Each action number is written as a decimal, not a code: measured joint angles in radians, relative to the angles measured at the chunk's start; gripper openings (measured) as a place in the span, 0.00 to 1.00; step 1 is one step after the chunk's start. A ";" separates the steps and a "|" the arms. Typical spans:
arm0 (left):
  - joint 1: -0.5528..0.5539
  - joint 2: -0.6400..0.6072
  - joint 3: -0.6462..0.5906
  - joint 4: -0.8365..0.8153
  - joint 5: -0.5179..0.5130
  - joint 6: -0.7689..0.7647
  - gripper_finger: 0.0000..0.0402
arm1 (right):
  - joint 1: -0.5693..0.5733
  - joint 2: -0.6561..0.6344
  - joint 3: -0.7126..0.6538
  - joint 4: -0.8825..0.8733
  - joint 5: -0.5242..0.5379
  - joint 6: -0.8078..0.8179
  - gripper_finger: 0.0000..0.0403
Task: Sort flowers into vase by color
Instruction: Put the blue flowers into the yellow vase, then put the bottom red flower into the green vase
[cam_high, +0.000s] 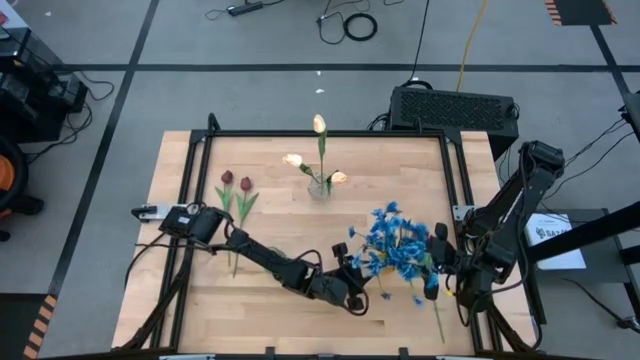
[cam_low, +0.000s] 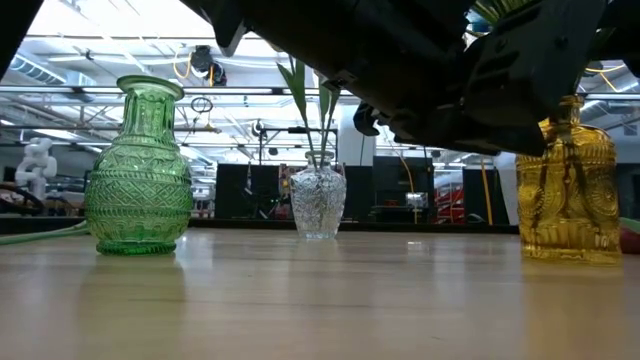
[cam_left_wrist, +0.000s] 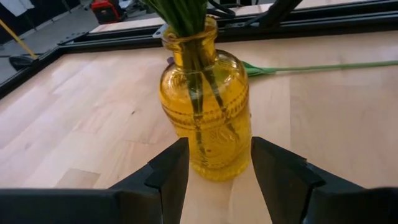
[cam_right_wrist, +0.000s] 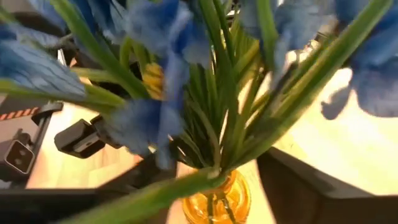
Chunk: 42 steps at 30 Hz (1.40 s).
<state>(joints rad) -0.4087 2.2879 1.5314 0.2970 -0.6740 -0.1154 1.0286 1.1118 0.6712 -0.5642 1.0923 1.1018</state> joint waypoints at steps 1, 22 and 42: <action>-0.003 0.000 0.000 -0.001 -0.007 0.000 0.45 | 0.000 -0.005 0.000 0.000 -0.002 0.002 0.54; -0.080 -0.098 0.000 -0.059 -0.055 0.076 0.45 | 0.008 -0.235 0.000 -0.099 -0.335 -0.004 0.94; -0.218 -0.332 0.000 -0.320 -0.087 0.148 0.45 | 0.183 -0.171 0.153 -0.453 -0.736 0.552 0.93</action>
<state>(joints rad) -0.6270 1.9560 1.5318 -0.0233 -0.7609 0.0330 1.2113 0.9406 0.8242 -1.0172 0.3565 1.6536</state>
